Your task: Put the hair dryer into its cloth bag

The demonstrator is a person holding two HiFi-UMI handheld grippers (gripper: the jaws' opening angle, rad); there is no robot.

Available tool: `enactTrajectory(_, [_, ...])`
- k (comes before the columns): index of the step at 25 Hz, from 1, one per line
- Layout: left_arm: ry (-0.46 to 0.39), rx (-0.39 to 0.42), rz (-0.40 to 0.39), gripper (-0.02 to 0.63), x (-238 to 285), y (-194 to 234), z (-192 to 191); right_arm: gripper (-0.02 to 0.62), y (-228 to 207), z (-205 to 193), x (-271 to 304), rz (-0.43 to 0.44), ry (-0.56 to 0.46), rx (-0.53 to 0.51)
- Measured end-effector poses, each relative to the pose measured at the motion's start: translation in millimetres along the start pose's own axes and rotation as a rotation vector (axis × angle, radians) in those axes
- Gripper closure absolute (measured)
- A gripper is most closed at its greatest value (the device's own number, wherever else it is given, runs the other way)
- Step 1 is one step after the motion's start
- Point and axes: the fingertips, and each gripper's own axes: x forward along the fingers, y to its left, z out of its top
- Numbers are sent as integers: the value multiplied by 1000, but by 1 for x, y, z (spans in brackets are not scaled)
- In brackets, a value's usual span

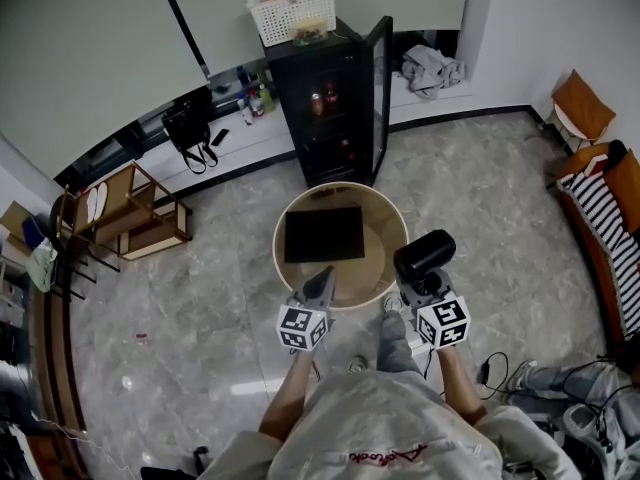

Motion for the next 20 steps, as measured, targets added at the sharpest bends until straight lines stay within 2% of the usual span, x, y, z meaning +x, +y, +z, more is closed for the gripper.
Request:
enactTrajectory(9, [29,-14,38,575,48,27,-2,399,-42,4,49,39,15,6])
enactTrajectory(20, [81,-64,84,575,155,62,7,399,-116,39,137,109,35,5])
